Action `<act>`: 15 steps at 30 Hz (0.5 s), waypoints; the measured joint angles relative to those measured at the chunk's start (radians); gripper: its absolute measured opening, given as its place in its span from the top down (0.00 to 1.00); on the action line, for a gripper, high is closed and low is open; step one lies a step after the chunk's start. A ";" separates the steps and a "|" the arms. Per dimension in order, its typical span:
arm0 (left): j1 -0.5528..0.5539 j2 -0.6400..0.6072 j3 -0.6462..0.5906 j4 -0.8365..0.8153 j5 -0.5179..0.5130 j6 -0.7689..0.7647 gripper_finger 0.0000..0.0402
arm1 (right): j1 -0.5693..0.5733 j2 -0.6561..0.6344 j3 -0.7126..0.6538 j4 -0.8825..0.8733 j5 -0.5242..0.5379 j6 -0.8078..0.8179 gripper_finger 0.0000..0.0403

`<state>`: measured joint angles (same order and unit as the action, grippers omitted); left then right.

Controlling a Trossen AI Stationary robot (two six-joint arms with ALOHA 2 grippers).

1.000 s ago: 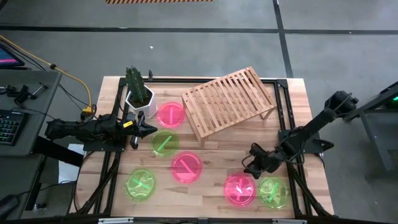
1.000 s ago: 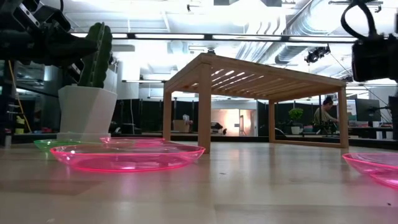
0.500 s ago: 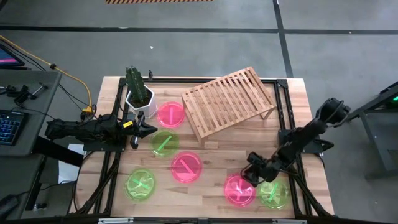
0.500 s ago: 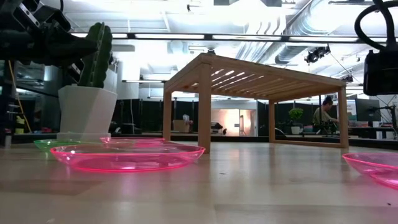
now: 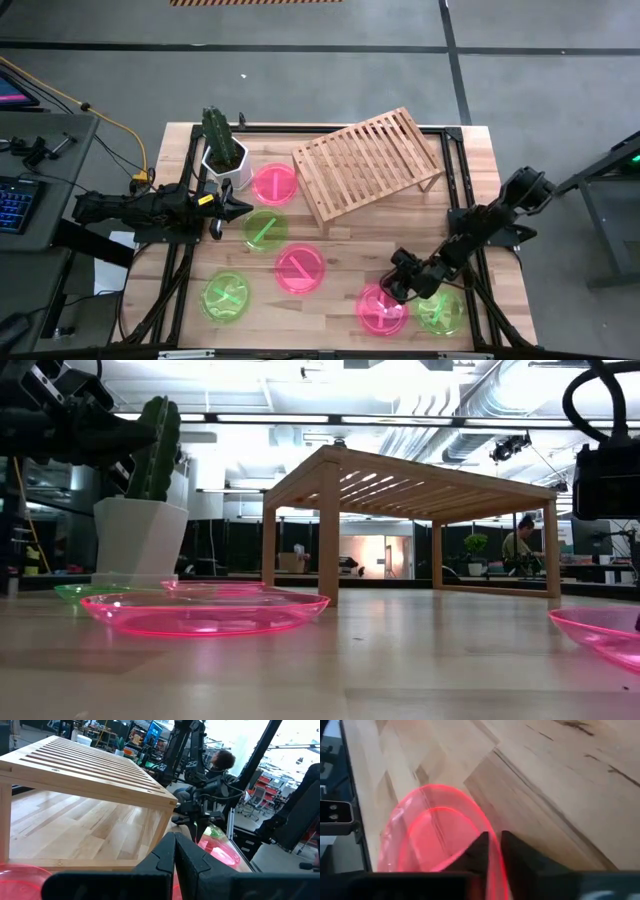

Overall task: Place and stack plates onto a shelf
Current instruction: Put the bottom pink plate on the shelf

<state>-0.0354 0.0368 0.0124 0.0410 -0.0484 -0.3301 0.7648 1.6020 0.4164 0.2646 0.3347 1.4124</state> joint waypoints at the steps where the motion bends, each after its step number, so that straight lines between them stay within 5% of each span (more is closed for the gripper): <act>1: 0.000 0.000 0.000 0.000 0.000 0.000 1.00 | -0.003 -0.002 0.000 -0.002 -0.009 -0.001 0.96; 15: 0.000 0.000 0.000 0.000 0.000 0.000 1.00 | -0.182 -0.254 -0.011 -0.004 -0.273 -0.200 1.00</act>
<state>-0.0356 0.0365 0.0124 0.0409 -0.0484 -0.3300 0.5831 1.3479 0.4057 0.2605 0.0614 1.2119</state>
